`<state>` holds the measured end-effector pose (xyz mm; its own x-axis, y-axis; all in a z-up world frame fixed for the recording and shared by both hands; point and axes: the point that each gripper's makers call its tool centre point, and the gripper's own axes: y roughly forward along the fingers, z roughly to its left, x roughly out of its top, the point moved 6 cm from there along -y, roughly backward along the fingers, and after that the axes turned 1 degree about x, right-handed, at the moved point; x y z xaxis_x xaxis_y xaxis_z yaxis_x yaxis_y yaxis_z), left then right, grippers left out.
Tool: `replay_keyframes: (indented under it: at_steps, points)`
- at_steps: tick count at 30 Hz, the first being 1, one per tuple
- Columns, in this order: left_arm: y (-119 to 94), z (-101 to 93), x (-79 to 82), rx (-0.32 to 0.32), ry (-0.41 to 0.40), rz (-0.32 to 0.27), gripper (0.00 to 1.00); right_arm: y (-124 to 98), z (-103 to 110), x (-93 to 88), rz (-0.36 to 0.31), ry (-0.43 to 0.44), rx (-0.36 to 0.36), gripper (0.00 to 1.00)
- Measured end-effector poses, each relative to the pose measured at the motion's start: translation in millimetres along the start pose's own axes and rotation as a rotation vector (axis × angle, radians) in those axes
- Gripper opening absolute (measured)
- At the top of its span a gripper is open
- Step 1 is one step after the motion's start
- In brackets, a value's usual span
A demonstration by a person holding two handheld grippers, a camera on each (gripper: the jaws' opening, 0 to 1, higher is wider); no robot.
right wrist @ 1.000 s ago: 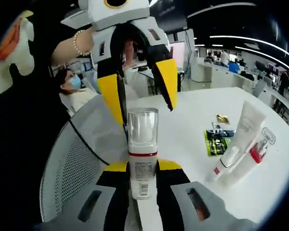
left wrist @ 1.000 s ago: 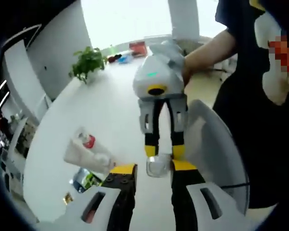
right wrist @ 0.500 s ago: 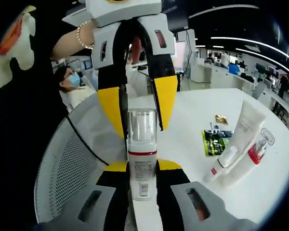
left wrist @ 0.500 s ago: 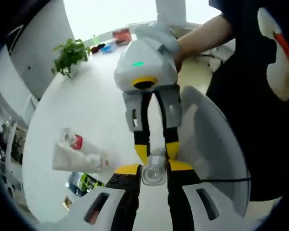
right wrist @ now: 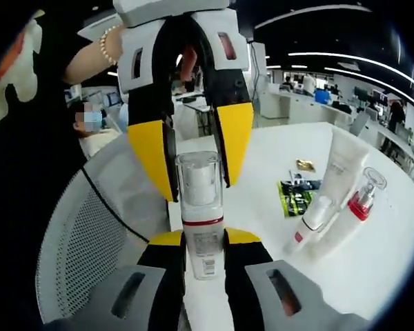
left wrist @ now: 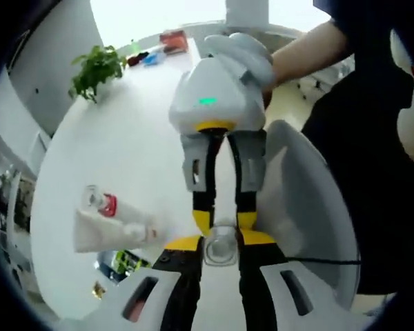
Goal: Arrange the skincare products in the storage area until every visible bottle or jar stands upright without overlapping.
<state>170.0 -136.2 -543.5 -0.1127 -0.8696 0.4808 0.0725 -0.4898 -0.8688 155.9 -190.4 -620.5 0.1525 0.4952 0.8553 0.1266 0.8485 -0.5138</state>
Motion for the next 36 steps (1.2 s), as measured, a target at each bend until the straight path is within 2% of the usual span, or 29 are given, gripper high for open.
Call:
replay_keyframes:
  at_steps: [11, 19, 27, 36]
  points:
    - [25.6, 11.4, 11.8, -0.041, 0.054, 0.041, 0.24, -1.9, -9.8, -25.1, 0.014, 0.067, -0.107, 0.21]
    - [48.9, 30.3, 16.7, -0.061, 0.046, 0.080, 0.24, -3.2, -31.9, -43.2, 0.019, 0.078, -0.155, 0.21]
    - [71.4, 44.0, 13.5, -0.051, 0.045, 0.115, 0.24, 3.8, -51.8, -60.3, 0.043, 0.062, -0.159, 0.20]
    - [86.8, 49.1, 13.2, -0.066, 0.045, 0.129, 0.24, 9.8, -60.1, -70.1, 0.067, 0.064, -0.145, 0.21]
